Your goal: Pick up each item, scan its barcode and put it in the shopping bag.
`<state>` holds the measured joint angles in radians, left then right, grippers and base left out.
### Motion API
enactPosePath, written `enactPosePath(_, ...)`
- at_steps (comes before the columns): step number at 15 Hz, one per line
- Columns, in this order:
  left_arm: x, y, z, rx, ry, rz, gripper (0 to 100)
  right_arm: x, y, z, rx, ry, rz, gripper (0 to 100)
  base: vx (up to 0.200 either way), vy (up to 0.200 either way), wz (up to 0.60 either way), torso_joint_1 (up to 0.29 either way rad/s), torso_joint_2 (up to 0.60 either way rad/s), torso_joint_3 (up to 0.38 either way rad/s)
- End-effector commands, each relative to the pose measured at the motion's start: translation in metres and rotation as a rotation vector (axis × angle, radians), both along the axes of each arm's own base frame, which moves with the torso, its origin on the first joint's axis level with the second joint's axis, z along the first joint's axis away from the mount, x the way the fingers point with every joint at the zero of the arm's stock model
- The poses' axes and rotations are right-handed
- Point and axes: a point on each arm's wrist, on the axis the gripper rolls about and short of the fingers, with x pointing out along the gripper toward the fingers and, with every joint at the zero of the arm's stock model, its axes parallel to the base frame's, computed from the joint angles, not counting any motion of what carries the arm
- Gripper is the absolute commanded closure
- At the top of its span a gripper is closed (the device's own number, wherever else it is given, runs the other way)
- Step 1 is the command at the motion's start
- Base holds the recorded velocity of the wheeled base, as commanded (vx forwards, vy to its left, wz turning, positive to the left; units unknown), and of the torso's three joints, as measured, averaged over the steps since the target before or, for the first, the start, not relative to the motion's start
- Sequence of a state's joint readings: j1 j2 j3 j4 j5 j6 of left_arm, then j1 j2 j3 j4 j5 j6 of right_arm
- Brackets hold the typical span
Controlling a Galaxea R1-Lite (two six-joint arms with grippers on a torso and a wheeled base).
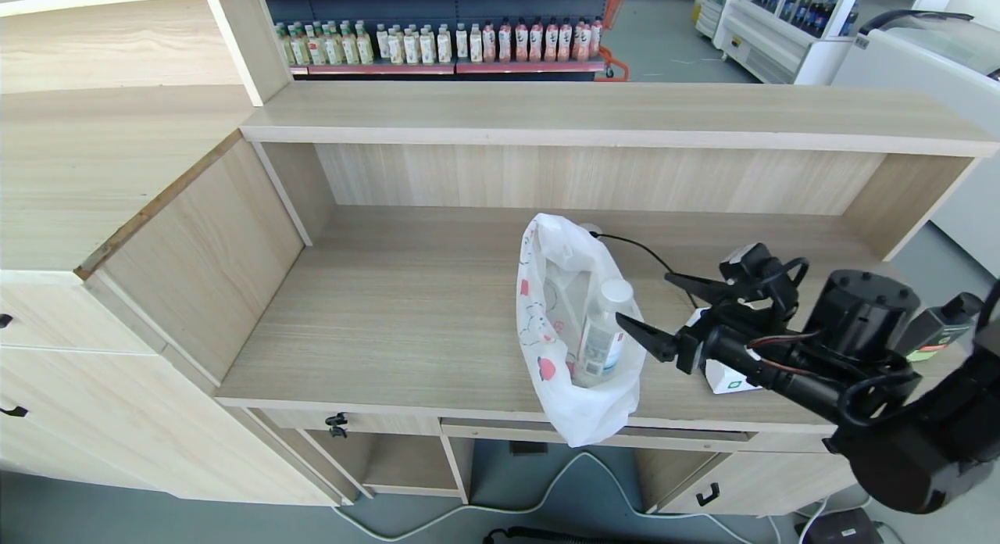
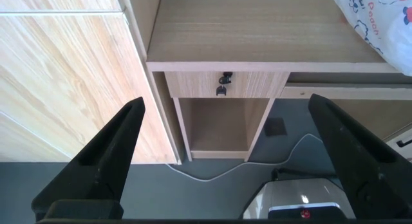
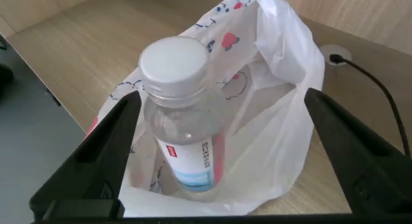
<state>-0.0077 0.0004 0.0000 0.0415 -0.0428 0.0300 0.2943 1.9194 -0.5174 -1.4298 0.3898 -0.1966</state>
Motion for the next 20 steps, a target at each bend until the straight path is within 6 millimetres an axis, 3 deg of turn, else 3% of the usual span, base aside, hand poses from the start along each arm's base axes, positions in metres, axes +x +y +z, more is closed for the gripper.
enactPosePath(1,0.000,0.000,0.000,-0.001,0.000,0.000,0,-0.038,-0.037,0.034,-0.033,-0.058,-0.100,0,0.000,0.000,0.00,0.000,0.00,0.000)
enactPosePath(5,0.000,0.000,0.000,-0.001,0.000,0.000,0,-0.072,-0.100,0.054,-0.089,0.002,-0.365,0,0.000,0.000,0.00,0.000,0.00,0.000)
enactPosePath(8,0.000,0.000,0.000,-0.001,0.000,0.000,0,-0.099,-0.130,0.054,-0.011,0.054,-0.589,0,0.000,0.000,0.00,0.000,0.00,0.000)
enactPosePath(11,0.000,0.000,0.000,-0.001,0.000,0.000,0,-0.108,-0.151,0.045,0.018,0.100,-0.811,0,0.000,0.000,0.00,0.000,0.00,0.000)
enactPosePath(14,0.000,0.000,0.000,0.001,-0.001,0.000,0,-0.110,-0.163,0.041,0.026,0.124,-0.873,0,0.000,0.000,0.00,0.000,0.00,0.000)
enactPosePath(20,0.000,0.000,0.000,0.001,-0.001,0.000,0,-0.113,-0.162,0.035,0.023,0.146,-0.874,0,0.000,0.000,0.00,0.000,0.00,0.000)
